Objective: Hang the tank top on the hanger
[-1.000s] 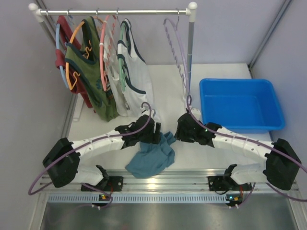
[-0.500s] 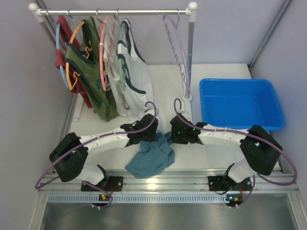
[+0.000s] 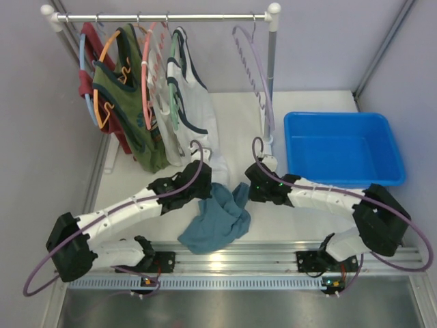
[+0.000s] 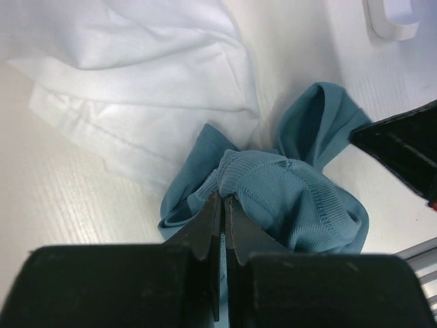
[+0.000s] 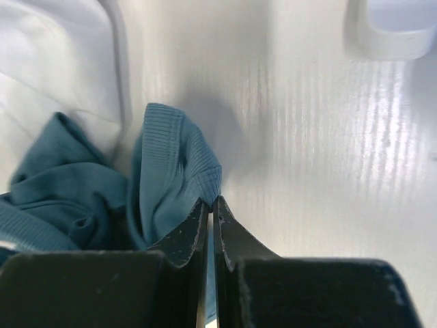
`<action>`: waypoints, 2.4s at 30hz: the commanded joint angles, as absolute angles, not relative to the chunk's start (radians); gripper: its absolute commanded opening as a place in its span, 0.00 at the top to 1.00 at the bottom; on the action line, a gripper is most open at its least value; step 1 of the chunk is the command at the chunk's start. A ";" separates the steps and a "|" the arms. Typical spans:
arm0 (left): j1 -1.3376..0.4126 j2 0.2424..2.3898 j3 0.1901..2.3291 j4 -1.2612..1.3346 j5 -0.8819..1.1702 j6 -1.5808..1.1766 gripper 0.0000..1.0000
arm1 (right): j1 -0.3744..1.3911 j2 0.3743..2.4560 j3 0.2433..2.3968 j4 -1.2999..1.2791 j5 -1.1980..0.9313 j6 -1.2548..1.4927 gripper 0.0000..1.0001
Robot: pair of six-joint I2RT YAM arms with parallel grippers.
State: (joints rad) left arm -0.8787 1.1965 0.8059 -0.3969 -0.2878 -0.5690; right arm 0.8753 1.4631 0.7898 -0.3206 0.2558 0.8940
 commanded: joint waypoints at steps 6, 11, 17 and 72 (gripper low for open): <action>-0.879 1.008 0.910 -0.552 -0.391 -0.571 1.00 | 0.896 1.156 0.807 -0.497 0.413 0.953 1.00; -0.879 0.931 0.986 -0.612 -0.437 -0.549 1.00 | 0.911 1.000 0.825 -0.598 0.477 0.983 1.00; -0.879 0.900 1.130 -0.678 -0.485 -0.500 1.00 | 0.916 0.848 0.972 -0.778 0.581 0.965 1.00; -0.900 0.871 0.538 -0.353 -0.117 -0.772 0.55 | 1.239 0.802 0.485 -0.560 0.442 1.218 0.92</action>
State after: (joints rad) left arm -0.8967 0.9104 0.5259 -0.4374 -0.1486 -0.7597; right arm 1.2041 0.7818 0.4522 -0.6346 0.4015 1.1397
